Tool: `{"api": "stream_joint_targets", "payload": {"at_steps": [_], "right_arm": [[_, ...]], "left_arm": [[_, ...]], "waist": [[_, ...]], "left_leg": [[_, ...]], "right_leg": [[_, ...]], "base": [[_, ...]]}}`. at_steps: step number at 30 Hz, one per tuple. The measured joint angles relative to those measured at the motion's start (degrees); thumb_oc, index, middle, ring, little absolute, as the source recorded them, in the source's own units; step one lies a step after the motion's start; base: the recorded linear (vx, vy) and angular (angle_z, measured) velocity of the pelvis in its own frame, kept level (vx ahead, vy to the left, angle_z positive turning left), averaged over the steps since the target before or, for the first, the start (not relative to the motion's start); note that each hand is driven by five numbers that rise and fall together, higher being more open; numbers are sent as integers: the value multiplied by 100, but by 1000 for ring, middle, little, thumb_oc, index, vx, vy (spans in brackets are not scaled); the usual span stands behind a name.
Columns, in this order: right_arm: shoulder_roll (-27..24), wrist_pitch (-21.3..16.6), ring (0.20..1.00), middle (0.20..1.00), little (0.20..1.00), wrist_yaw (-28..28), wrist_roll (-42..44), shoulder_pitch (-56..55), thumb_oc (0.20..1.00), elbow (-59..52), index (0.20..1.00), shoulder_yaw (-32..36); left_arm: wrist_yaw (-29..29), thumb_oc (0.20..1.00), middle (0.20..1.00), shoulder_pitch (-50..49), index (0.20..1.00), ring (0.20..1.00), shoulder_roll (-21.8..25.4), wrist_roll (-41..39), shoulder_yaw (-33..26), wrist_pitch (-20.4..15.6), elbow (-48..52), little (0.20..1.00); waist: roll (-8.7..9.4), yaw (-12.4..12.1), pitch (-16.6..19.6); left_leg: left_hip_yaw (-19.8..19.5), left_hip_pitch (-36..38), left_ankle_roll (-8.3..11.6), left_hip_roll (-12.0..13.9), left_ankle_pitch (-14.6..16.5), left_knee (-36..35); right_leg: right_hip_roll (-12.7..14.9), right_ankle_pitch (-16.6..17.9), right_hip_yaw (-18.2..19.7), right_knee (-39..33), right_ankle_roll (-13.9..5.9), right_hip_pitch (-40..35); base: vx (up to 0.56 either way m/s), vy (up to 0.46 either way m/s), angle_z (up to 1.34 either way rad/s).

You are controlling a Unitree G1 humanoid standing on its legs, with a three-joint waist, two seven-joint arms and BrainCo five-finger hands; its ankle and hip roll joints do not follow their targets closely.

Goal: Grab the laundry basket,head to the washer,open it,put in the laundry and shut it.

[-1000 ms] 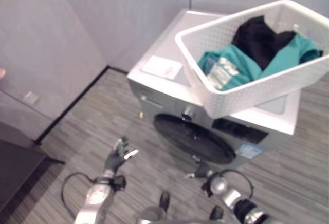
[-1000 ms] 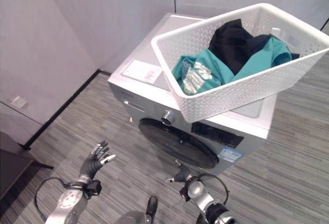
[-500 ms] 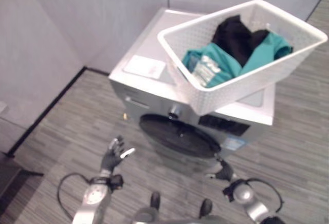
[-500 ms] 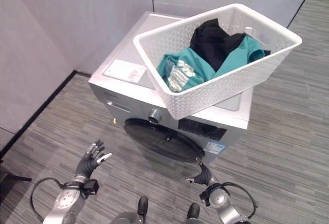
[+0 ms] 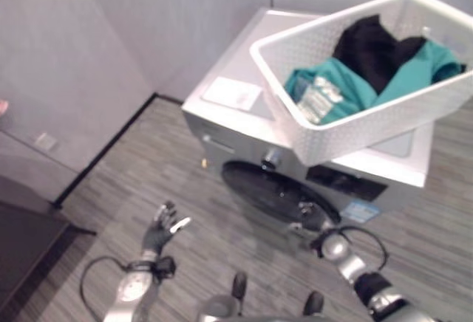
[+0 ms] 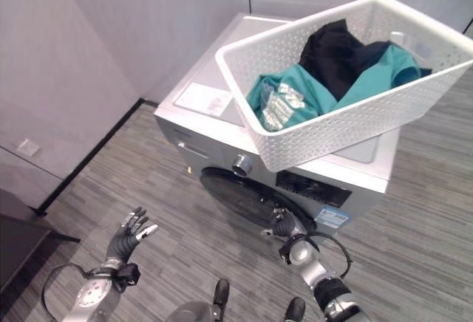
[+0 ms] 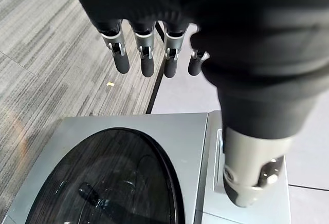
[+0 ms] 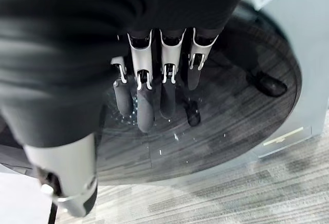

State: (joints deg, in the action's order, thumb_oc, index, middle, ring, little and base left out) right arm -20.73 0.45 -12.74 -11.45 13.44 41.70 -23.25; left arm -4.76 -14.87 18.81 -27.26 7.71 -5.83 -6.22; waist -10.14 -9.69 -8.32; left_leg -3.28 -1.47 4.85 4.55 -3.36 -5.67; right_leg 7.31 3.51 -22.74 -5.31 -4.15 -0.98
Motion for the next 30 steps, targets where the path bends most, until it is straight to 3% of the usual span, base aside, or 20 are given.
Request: {"api": "stream_joint_targets", "payload": {"at_steps": [3,9,11,18,22,30], "right_arm": [[-34,94,1000,1000,1000,-135,-184,-267,1000,-394,1000,129],[-315,138,1000,1000,1000,-211,-448,-1410,1000,-1622,1000,1046],[-480,146,1000,1000,1000,-220,-567,-1719,1000,-1879,1000,1318],[-391,112,1000,1000,1000,-122,-646,-1850,1000,-1898,1000,1306],[-383,100,1000,1000,1000,-78,-642,-1584,1000,-1748,1000,1058],[-345,69,1000,1000,1000,-171,-592,-800,1000,-1071,1000,824]], "left_arm": [[1,1000,1000,144,1000,1000,0,-2,-7,2,1,1000],[4,1000,1000,77,1000,1000,-60,12,-185,10,13,1000],[3,1000,1000,-46,1000,1000,-63,16,-342,29,20,1000],[48,1000,1000,-74,1000,1000,-63,25,-347,57,22,1000],[60,1000,1000,-214,1000,1000,-57,26,-350,57,24,1000],[137,1000,1000,-336,1000,1000,-57,22,-353,53,23,1000]], "waist": [[9,15,-8],[129,233,-85],[281,419,-140],[582,567,-72],[585,548,-52],[365,255,135]], "left_leg": [[-48,-26,0,-9,0,0],[-30,-6,2,-13,3,-1],[7,48,1,2,4,-2],[133,81,-38,23,43,-7],[222,147,-51,21,51,-6],[181,105,-26,12,29,-3]], "right_leg": [[6,-4,-38,1,-6,1],[5,-14,-25,25,-20,-15],[-9,-12,41,33,-18,-33],[-11,-25,192,1,-37,-29],[-8,0,292,-1,-40,-34],[-10,32,237,-2,-1,-26]], "base": [[43,-9,8],[24,-9,0],[12,-3,-14],[9,-5,-10],[6,-10,-12],[-15,-9,3]]}}
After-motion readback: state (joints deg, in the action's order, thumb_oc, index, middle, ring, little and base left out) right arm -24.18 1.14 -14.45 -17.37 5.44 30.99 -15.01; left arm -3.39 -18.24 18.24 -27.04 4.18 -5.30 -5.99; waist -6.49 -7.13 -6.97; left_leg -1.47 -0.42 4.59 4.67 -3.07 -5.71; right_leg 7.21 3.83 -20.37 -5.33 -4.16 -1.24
